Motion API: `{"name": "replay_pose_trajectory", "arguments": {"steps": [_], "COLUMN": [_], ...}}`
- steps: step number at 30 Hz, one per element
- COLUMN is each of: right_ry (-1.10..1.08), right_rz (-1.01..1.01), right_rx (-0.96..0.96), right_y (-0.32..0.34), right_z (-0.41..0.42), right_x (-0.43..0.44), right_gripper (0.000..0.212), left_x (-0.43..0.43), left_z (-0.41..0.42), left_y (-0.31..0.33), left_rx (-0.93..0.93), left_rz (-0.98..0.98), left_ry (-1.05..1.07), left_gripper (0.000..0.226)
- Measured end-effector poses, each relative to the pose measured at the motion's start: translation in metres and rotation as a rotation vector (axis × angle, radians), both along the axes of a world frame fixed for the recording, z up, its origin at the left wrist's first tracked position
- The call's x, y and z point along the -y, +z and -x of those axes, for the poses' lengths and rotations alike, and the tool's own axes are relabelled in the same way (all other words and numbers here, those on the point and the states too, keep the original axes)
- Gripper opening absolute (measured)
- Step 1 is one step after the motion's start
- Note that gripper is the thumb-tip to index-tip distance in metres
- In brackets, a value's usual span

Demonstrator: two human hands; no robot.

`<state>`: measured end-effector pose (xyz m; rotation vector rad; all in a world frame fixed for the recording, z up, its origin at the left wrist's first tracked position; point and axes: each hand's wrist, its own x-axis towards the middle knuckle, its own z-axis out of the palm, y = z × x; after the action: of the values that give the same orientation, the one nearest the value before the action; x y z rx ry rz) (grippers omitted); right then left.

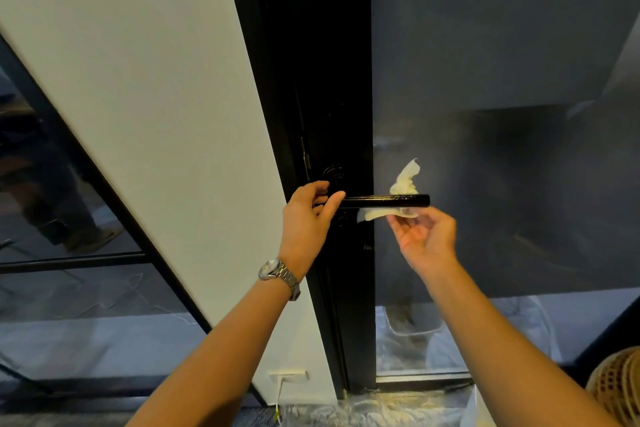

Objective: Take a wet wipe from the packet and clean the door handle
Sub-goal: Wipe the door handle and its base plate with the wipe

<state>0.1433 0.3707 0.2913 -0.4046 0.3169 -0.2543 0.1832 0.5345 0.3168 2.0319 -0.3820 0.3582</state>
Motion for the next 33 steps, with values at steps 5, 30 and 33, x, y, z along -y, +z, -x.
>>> {"name": "replay_pose_trajectory", "arguments": {"steps": [5,30,33], "right_ry": [-0.130,-0.002,0.087], "right_rz": [0.196,1.531,2.039], "right_rx": [-0.067,0.004,-0.102], "right_y": [0.011,0.060,0.052], "right_z": [0.008,-0.004,-0.006], "right_x": [0.014,-0.036,-0.036], "right_gripper": [0.021,0.035,0.043], "left_x": [-0.006,-0.009,-0.019], "left_z": [-0.002,0.003,-0.005], "left_y": [0.008,0.049,0.055], "left_rx": [-0.008,0.158,0.242], "left_rz": [-0.024,0.217,0.009], "left_ry": [-0.005,0.115,0.169], "left_gripper": [0.041,0.008,0.009]}}
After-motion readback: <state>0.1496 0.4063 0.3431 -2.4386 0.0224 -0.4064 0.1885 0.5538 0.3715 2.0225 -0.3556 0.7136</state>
